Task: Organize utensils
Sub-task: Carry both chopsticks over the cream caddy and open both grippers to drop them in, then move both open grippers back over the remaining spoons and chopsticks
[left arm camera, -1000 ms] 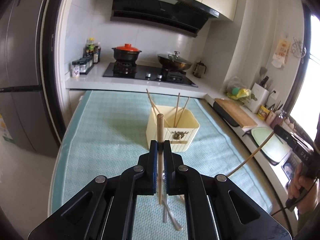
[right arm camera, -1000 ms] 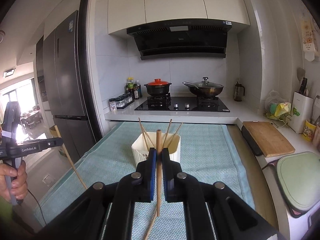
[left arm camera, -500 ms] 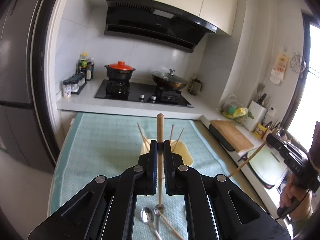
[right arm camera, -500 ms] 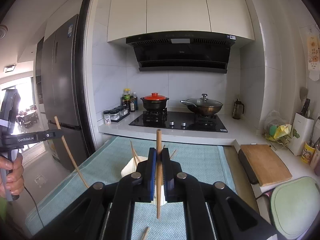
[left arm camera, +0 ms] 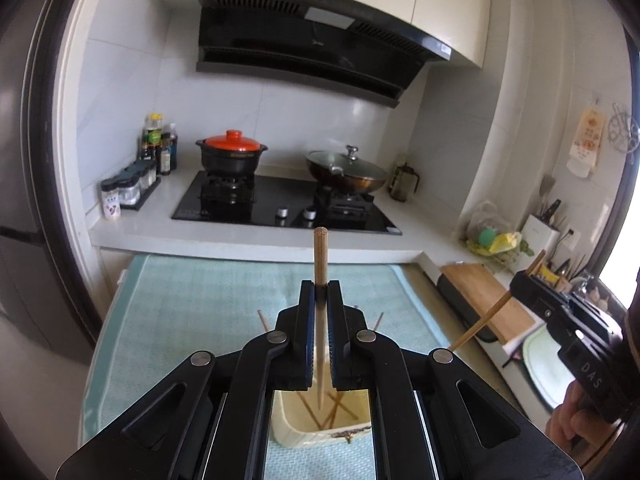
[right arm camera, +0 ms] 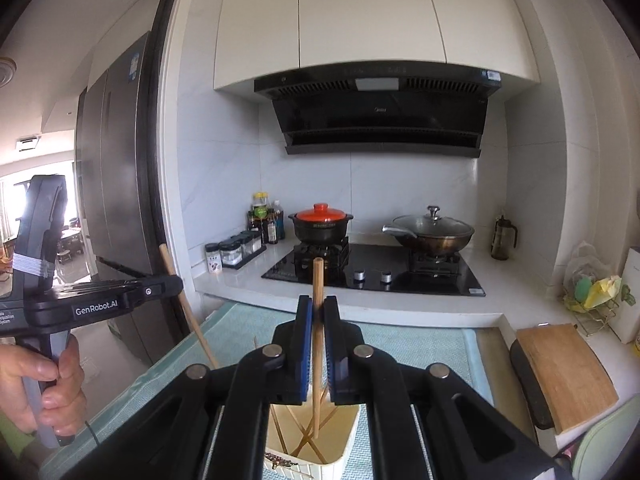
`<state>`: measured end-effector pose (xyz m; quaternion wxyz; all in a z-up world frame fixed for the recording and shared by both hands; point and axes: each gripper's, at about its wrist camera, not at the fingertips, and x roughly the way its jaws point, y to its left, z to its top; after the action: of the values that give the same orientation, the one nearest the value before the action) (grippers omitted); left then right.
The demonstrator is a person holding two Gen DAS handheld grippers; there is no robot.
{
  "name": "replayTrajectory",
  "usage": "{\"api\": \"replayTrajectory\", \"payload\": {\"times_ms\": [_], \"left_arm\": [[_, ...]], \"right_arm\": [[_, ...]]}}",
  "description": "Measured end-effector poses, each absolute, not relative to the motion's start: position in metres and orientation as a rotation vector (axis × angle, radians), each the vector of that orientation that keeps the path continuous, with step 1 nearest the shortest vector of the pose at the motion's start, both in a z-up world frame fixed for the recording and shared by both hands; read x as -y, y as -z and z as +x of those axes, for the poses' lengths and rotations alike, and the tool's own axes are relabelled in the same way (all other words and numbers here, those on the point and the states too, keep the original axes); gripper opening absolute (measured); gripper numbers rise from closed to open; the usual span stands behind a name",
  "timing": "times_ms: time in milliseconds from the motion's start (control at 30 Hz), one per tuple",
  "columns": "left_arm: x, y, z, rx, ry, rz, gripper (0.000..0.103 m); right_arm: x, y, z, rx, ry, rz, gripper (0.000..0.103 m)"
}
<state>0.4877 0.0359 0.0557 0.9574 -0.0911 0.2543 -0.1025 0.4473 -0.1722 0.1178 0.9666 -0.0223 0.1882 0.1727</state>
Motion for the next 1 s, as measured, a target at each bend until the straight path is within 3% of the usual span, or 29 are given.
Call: {"api": "replayTrajectory", "payload": {"times_ms": [300,533,567,633,667,700,767,867,933,1000], "left_arm": [[-0.015,0.023,0.548,-0.729,0.191,-0.186,0.003],[-0.003,0.05,0.565,-0.795,0.177,-0.149,0.006],[-0.004,0.048,0.563,-0.791,0.176,-0.152,0.013],[-0.009,0.039,0.554,-0.77,0.169,-0.163,0.041],[-0.014,0.031,0.546,-0.745,0.166,-0.167,0.06],[-0.019,0.022,0.539,-0.717,0.158,-0.167,0.069],[-0.03,0.004,0.52,-0.679,0.151,-0.159,0.074],[-0.046,-0.021,0.479,-0.637,0.146,-0.126,0.088],[-0.056,-0.034,0.443,-0.6,0.132,-0.074,0.097],[-0.065,-0.041,0.4,-0.566,0.11,-0.006,0.1]], "right_arm": [[0.157,-0.015,0.539,-0.766,-0.377,0.007,0.006],[0.158,0.008,0.573,-0.834,-0.387,0.061,0.01],[0.158,0.004,0.574,-0.826,-0.384,0.065,0.012],[0.163,-0.008,0.569,-0.791,-0.37,0.077,0.035],[0.167,-0.017,0.563,-0.766,-0.37,0.089,0.04],[0.169,-0.027,0.557,-0.743,-0.37,0.095,0.045],[0.173,-0.048,0.541,-0.696,-0.358,0.076,0.045],[0.183,-0.079,0.507,-0.629,-0.345,0.03,0.048],[0.189,-0.098,0.474,-0.588,-0.34,-0.003,0.058],[0.195,-0.112,0.438,-0.561,-0.34,-0.045,0.06]]}}
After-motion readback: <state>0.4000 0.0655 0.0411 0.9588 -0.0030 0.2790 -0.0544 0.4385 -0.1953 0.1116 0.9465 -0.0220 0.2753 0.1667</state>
